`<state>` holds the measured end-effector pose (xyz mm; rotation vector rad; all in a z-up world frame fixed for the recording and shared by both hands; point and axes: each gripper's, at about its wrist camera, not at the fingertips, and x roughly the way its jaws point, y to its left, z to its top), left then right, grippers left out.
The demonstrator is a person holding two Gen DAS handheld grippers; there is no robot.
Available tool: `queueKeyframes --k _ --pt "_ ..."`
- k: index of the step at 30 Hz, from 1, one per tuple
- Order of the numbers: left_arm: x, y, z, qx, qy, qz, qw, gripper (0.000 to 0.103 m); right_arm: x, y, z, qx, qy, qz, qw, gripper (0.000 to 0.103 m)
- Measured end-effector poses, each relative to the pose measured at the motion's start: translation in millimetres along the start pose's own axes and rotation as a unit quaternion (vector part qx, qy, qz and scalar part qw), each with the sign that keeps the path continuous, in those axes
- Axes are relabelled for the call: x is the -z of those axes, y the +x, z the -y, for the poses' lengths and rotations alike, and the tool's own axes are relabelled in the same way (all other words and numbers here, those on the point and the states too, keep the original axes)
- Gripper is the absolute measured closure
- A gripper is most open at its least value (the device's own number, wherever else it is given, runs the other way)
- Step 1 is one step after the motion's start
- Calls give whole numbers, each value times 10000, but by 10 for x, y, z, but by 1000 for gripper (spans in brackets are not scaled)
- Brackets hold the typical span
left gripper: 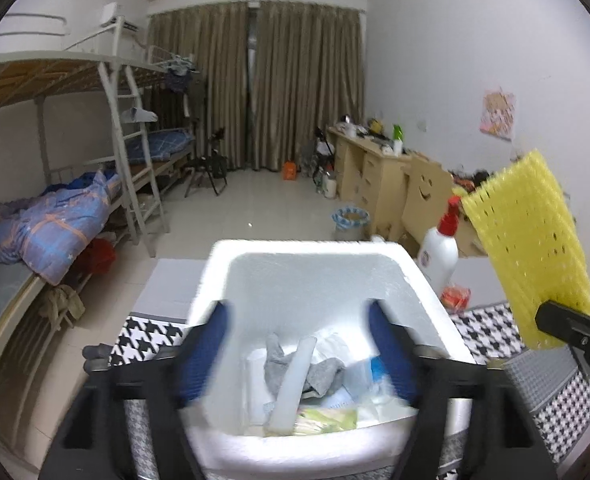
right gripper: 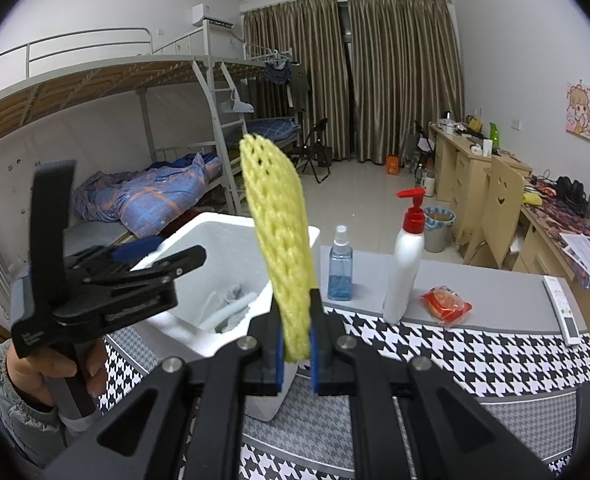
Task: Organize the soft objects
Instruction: 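Carry the sponge brush over the foam box with both tools, then lower the sponge brush into the foam box and open both tools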
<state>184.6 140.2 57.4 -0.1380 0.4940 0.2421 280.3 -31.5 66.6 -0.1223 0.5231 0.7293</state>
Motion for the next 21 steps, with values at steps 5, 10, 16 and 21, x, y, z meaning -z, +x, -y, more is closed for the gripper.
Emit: queueKeyframes --k 5,10,16,21 --pt "-15 -86 -119 -9 -159 154 9998 3 -33 55 -35 -7 -25 -42 10000 91" --pt "8 -176 -226 -109 -240 263 9993 1 -64 122 -77 -64 -18 -68 10000 91" --pt "8 -247 -376 -267 -332 365 9984 1 -127 212 -138 -177 -27 -133 9998 91" --pt "49 -314 -497 -349 -406 429 9976 1 -179 281 -226 -290 -88 -146 9994 91"
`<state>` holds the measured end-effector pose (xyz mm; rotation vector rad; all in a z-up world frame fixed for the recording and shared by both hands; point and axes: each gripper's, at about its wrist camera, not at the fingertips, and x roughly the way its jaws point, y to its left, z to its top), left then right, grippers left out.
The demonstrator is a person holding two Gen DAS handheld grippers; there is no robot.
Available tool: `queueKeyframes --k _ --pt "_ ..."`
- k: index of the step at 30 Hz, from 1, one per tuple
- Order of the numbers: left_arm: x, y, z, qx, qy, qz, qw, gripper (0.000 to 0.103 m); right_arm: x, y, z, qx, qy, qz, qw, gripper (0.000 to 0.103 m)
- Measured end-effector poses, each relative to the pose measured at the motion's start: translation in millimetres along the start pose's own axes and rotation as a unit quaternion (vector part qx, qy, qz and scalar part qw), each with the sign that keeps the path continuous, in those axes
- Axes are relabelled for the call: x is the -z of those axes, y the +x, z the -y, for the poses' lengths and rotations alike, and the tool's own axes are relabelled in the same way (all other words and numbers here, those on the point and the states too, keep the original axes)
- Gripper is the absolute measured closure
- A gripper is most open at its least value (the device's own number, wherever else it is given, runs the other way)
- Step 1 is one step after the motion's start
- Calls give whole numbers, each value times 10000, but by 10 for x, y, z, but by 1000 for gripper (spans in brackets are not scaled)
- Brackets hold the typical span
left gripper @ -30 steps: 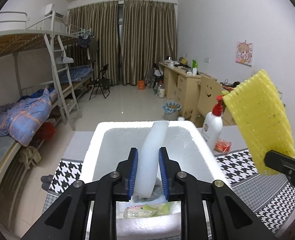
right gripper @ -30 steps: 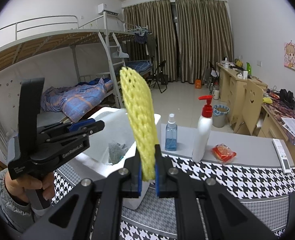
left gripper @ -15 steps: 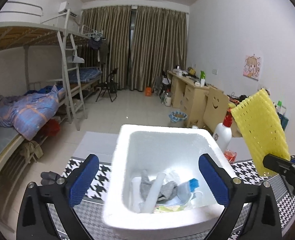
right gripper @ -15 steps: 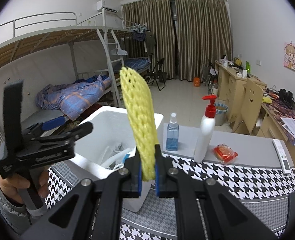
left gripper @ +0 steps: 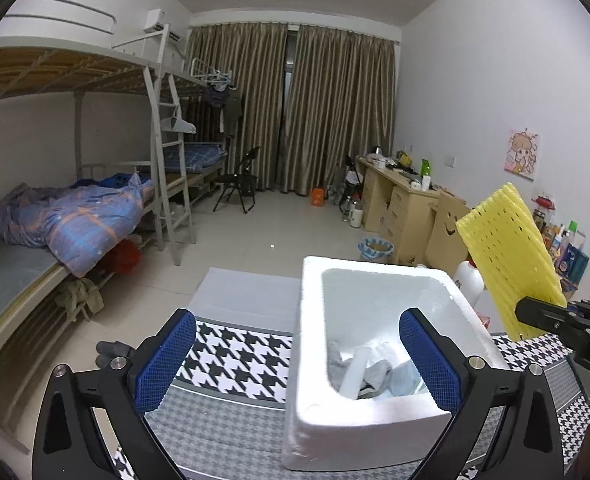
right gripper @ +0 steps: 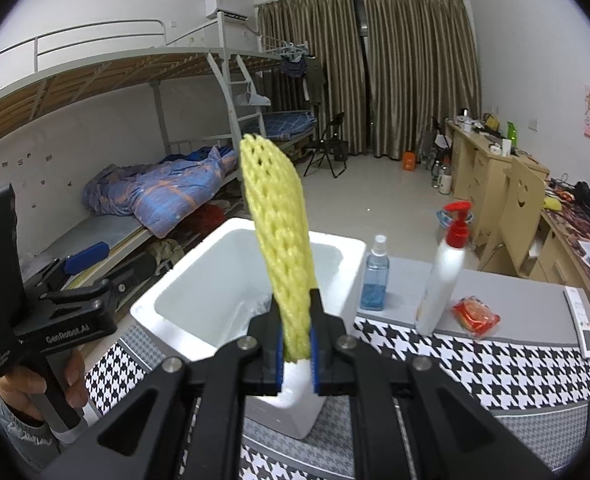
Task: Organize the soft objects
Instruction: 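Lower the sponge brush into the foam box and open both tools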
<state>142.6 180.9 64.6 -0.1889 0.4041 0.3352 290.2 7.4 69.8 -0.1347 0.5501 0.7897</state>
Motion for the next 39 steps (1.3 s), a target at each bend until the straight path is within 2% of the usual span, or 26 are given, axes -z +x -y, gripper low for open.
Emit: queueKeyframes --k 8,24,26,27,29,30,31,39 --pt "42 -90 -127 -122 -11 108 9999 1 -84 190 -76 -76 -3 -120 9999 91" --pt "104 -131 -358 -308 -120 80 9994 1 -143 566 -188 -312 5 -461 9985 90" --pt "117 -141 -384 -333 -159 83 9993 1 -141 606 -180 -412 70 -513 9978 86" --pt "127 -153 -384 -339 -169 84 9992 1 -132 616 -162 -459 92 -541 9974 80" --pt "141 -179 -400 -345 -188 105 9992 1 -126 648 -157 -483 83 -596 9970 60" --pt "147 -198 -381 -348 -193 112 9991 1 -123 654 -167 -440 55 -595 9972 43" --pt "152 -211 -388 -347 -197 120 9991 1 -118 649 -174 -384 31 -565 9977 34" --pt "147 -254 -392 -335 -181 146 9992 1 -88 549 -167 -383 -19 -517 9979 33"
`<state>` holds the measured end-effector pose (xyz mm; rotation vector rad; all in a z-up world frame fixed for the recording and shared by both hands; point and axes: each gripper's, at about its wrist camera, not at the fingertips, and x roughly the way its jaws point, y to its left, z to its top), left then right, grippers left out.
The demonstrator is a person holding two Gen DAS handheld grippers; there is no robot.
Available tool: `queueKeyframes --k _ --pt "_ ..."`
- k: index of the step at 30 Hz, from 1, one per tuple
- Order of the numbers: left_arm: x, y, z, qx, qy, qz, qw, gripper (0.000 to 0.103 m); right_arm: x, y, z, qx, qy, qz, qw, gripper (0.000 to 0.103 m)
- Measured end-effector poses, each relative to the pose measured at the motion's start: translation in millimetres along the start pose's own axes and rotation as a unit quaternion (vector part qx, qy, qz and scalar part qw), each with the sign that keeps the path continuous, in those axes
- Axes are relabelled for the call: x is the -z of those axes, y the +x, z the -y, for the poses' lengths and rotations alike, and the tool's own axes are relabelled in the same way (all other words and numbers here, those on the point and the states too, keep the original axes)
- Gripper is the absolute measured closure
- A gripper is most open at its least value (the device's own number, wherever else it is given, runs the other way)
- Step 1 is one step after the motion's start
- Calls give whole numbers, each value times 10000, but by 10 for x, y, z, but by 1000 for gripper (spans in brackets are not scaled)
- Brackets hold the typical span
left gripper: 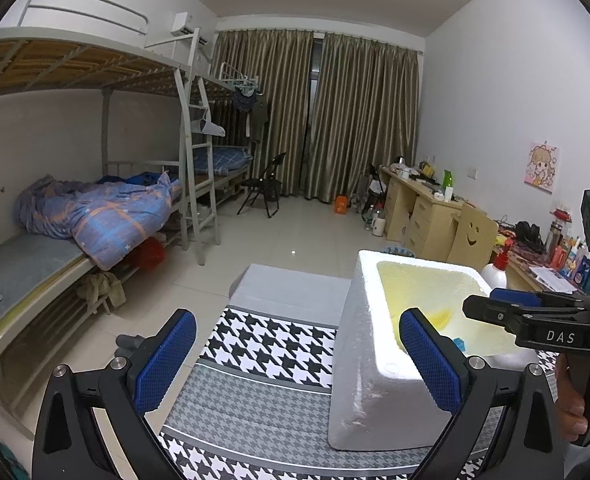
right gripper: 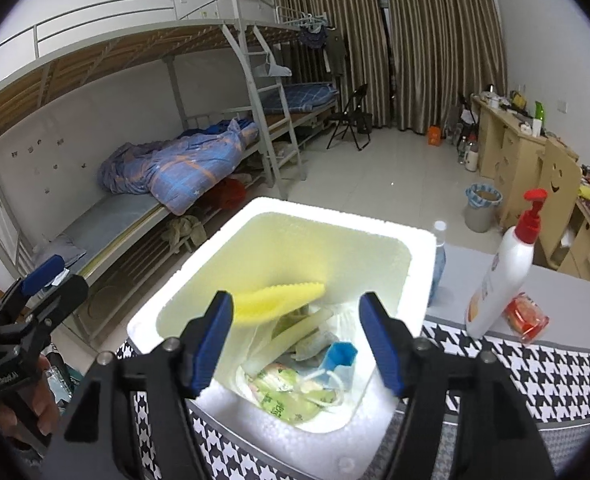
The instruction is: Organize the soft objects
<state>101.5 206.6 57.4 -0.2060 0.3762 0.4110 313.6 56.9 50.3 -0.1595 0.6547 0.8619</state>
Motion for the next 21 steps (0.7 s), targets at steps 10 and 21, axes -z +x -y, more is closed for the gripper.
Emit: queueKeyframes --k 10,21 --pt "6 -61 169 34 164 24 9999 1 66 -223 104 -225 194 154 9994 32" --pt "-24 -194 535 351 429 105 9984 1 234 -678 206 351 243 836 9956 3"
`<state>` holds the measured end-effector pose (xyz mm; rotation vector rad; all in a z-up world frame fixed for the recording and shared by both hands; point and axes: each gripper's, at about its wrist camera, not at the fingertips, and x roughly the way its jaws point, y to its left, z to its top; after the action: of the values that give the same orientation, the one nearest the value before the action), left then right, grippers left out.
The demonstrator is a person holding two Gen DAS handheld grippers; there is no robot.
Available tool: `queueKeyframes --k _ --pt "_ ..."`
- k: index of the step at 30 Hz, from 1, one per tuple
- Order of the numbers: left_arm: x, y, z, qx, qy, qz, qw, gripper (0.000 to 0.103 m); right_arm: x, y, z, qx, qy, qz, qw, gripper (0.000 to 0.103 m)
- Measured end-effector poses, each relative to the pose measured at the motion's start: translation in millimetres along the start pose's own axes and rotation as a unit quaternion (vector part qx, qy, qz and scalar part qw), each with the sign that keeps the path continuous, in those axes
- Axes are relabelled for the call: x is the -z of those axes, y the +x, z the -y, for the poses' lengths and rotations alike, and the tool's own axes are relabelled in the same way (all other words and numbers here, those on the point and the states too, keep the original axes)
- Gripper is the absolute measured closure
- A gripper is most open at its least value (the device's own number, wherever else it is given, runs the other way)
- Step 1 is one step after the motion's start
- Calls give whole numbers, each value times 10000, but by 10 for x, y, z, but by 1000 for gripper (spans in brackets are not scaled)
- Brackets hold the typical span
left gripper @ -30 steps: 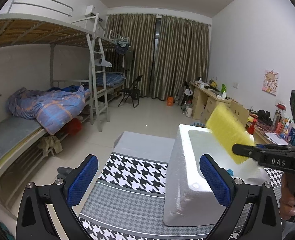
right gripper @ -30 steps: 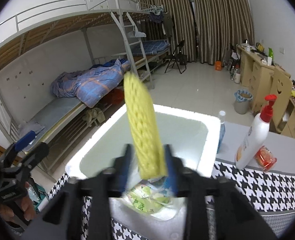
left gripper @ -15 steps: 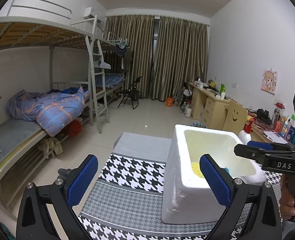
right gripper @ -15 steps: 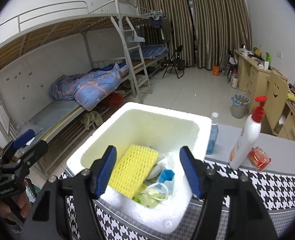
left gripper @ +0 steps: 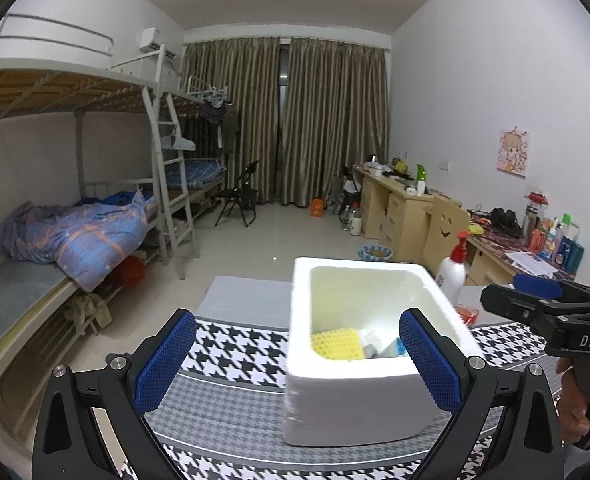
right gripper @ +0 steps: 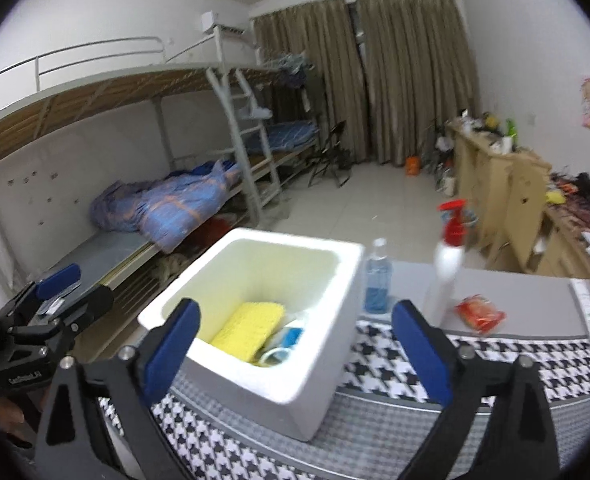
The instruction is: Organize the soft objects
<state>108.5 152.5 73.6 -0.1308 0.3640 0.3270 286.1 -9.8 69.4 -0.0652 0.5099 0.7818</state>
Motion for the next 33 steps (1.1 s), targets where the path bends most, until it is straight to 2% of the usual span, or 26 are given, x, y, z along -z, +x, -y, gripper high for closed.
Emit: queueKeyframes --k 6,18,24,30,33 --pt "-23 -82 196 124 182 75 9997 1 84 -228 91 176 18 249 9995 2" --pt "5 -304 418 434 220 383 9981 1 289 -593 173 545 -68 713 9959 1" --pt "65 -342 500 426 283 371 9980 1 442 -772 196 676 16 955 9931 1" --pt "170 -388 584 286 379 473 9977 1 567 -883 210 819 8 1032 9913 1" --pt "226 -384 603 350 387 425 9977 1 650 -919 185 866 -17 1070 9905 1"
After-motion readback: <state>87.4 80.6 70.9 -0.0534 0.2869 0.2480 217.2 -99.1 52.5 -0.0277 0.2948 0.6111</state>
